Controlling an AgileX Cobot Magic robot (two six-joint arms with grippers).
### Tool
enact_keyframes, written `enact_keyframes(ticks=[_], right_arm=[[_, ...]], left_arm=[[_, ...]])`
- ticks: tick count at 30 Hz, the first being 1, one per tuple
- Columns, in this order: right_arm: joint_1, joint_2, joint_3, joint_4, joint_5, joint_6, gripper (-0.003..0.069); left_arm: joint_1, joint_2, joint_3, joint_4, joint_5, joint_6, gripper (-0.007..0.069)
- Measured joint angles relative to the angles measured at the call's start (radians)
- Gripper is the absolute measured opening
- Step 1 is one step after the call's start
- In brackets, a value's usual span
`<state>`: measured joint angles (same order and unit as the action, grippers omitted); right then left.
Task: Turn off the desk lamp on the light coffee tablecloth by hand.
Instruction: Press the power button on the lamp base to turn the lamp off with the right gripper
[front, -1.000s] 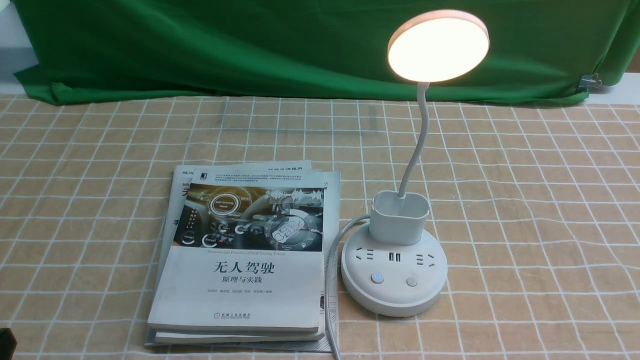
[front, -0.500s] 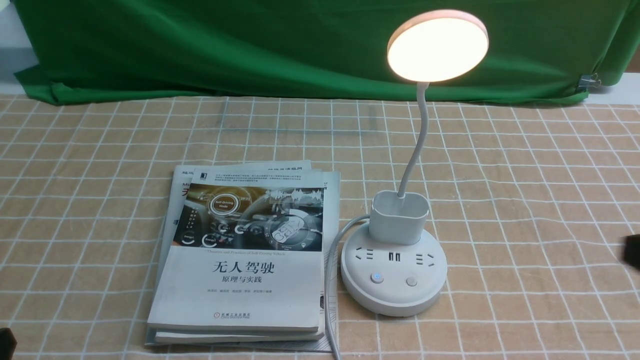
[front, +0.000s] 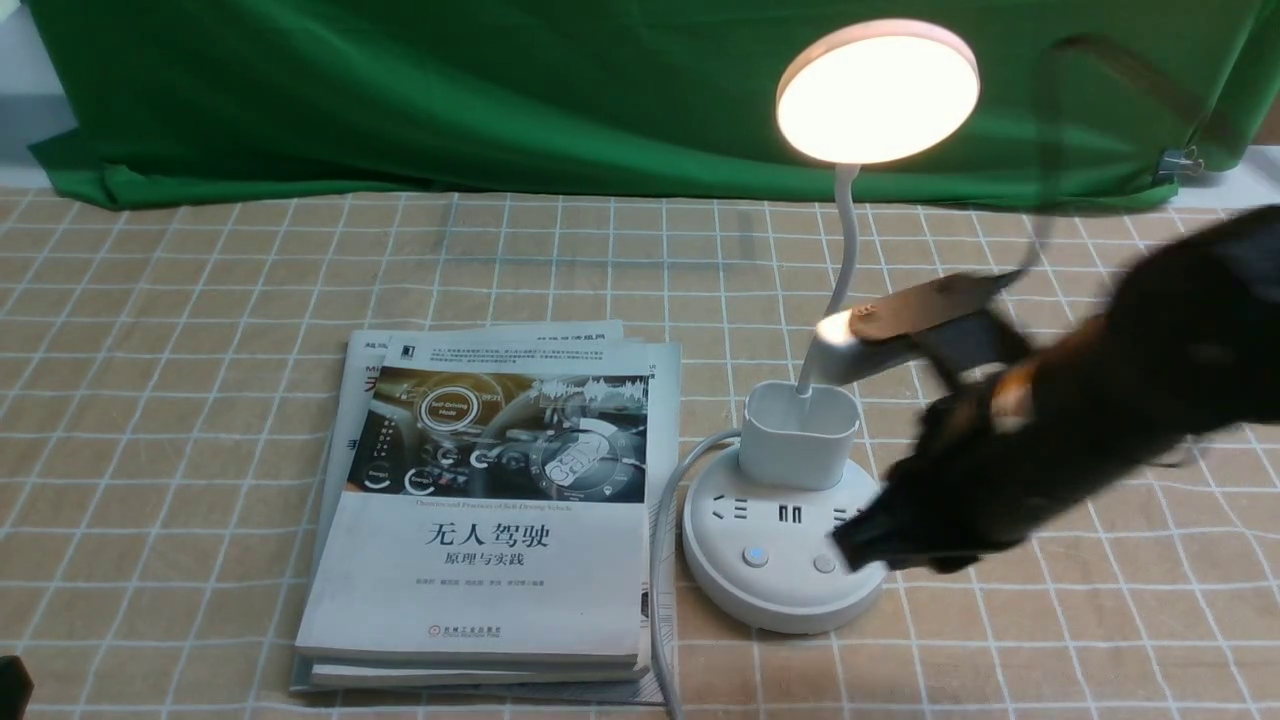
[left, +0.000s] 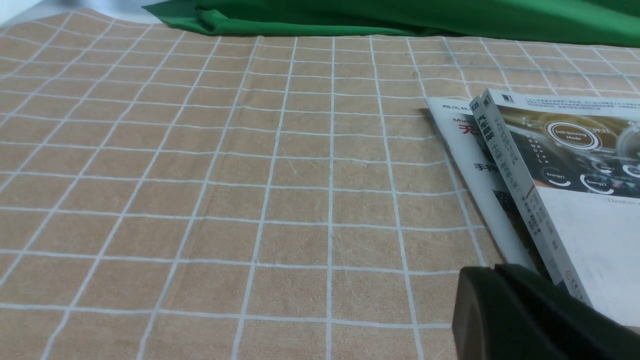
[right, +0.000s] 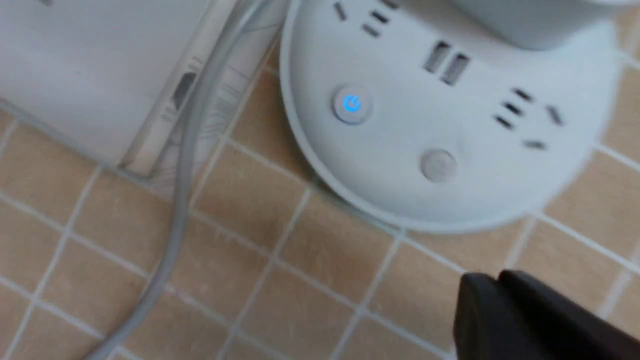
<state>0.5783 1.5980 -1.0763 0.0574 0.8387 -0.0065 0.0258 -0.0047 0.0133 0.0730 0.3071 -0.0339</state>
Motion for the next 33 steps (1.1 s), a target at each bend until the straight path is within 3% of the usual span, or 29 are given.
enact_keyframes(ticks=[6,21,33], right_arm=[[0.000,0.121,-0.026,0.025,-0.055,-0.033,0.0039],[-0.011,0.156,-0.047,0.043,-0.128,-0.045,0.0039],[-0.017,0.232,-0.067,0.056,-0.118,-0.045,0.0039]], left_arm=[[0.000,0.000,0.000,0.000,0.000,0.000,0.0004],[0.000,0.000,0.000,0.000,0.000,0.000,0.0004],[0.000,0.000,0.000,0.000,0.000,0.000,0.0004]])
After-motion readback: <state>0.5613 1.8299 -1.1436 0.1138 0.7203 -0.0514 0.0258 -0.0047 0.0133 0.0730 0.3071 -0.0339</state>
